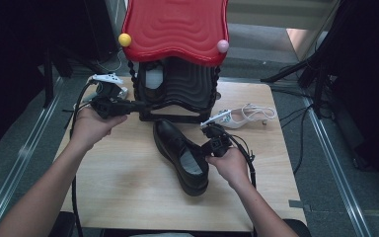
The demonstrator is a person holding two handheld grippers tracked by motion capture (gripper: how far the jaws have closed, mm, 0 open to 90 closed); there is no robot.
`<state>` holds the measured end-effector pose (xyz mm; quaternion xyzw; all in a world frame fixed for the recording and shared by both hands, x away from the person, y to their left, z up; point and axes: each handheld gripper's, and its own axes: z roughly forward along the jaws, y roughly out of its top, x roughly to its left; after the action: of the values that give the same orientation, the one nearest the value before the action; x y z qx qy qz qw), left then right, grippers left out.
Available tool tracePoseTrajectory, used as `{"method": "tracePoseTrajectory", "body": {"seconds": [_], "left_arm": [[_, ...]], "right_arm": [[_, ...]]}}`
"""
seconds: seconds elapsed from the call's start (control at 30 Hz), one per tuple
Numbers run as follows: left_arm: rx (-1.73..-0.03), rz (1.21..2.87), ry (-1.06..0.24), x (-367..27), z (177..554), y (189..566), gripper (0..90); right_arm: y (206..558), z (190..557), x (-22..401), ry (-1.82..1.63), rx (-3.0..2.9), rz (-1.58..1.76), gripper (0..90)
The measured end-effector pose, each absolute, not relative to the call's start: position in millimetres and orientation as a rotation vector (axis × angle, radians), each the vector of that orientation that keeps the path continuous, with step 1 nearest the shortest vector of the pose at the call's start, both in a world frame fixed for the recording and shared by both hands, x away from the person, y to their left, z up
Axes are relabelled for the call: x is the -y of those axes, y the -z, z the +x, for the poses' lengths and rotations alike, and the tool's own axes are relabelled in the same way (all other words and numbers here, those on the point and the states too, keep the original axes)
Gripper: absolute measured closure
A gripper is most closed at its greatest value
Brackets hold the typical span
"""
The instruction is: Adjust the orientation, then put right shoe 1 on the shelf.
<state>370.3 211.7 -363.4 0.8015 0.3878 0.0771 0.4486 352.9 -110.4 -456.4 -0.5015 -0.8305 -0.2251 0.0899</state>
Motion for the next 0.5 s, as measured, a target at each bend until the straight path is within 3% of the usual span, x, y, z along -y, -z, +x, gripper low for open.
{"method": "tracePoseTrajectory", "body": {"seconds": [0.1, 0.5], "left_arm": [[-0.955, 1.988, -0.213, -210, 374, 355, 89.8], [-0.918, 1.979, -0.270, -204, 386, 305, 89.8]], "right_arm": [[453, 352, 115, 0.678, 2.458, -1.499, 87.0], [428, 346, 136, 0.710, 2.439, -1.549, 87.0]]}}
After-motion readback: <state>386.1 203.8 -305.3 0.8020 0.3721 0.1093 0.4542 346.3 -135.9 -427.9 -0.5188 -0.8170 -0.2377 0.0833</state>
